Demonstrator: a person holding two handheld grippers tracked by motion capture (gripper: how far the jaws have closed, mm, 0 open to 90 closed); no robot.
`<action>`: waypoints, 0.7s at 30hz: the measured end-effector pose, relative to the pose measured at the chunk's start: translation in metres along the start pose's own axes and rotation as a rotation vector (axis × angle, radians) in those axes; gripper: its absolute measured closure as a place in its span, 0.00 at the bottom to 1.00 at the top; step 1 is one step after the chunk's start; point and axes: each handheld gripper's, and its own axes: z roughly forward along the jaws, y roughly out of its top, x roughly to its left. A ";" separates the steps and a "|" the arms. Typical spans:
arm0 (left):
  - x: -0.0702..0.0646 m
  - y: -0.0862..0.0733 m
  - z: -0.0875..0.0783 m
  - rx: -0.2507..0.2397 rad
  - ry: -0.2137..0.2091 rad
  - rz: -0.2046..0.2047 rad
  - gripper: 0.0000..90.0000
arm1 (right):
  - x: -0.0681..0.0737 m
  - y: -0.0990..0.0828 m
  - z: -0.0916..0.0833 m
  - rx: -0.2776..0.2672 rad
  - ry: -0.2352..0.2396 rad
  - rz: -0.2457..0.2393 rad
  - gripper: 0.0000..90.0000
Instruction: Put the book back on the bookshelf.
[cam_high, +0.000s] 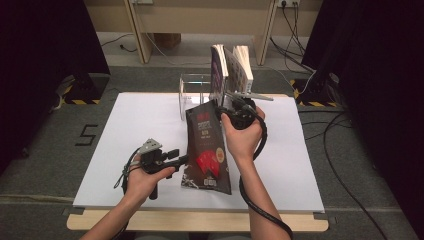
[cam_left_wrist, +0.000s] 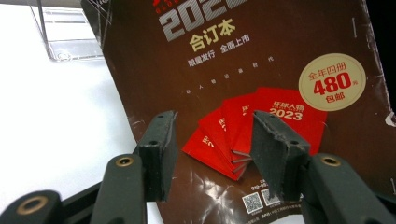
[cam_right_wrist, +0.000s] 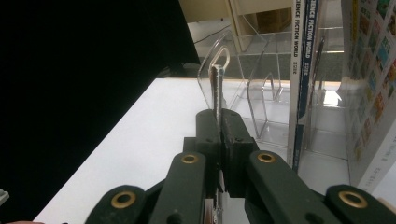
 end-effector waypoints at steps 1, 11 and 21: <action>0.000 0.000 0.001 -0.001 0.001 -0.001 0.55 | 0.001 0.001 0.001 -0.001 0.004 0.003 0.97; -0.003 0.006 0.001 -0.014 -0.009 -0.002 0.55 | 0.008 0.013 0.001 -0.027 0.006 -0.015 0.97; -0.002 0.017 0.001 -0.004 -0.021 0.004 0.55 | 0.012 0.023 0.007 -0.033 -0.006 -0.029 0.97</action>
